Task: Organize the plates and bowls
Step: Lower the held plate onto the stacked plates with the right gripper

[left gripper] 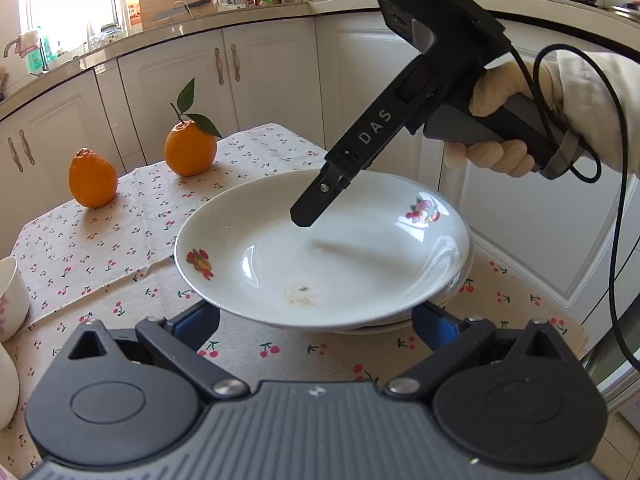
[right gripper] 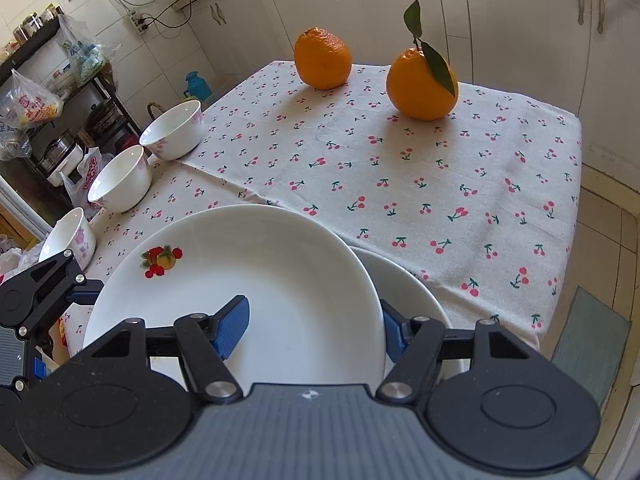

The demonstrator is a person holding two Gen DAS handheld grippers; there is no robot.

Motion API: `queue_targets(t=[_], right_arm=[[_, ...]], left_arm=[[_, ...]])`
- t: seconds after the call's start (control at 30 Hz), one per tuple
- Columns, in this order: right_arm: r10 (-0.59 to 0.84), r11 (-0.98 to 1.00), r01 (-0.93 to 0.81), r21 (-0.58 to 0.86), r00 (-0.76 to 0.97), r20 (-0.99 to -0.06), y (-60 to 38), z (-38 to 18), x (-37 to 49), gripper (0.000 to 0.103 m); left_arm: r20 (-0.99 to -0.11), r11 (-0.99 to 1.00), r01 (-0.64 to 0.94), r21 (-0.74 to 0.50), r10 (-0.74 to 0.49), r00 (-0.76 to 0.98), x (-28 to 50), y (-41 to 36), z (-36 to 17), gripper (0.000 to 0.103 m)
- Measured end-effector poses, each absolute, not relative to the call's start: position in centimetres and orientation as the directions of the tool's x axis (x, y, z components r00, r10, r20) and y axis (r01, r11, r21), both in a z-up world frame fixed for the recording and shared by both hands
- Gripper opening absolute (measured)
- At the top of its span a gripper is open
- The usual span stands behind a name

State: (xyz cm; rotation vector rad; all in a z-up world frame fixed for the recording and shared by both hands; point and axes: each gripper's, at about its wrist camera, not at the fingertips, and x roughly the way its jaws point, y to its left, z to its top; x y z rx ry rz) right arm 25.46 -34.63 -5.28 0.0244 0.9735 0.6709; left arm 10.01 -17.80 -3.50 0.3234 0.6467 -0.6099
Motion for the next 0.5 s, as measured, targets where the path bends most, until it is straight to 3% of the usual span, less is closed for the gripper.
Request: queue_targets(t=[0.5], right_arm=[[0.490,0.841,-0.454,0.293,0.412,-0.769,-36.8,-5.9,24.4,0.073]], left_arm=[[-0.649,0.748,0.659,0.080,-0.462,0.604,10.4,-18.8,-4.2,0.101]])
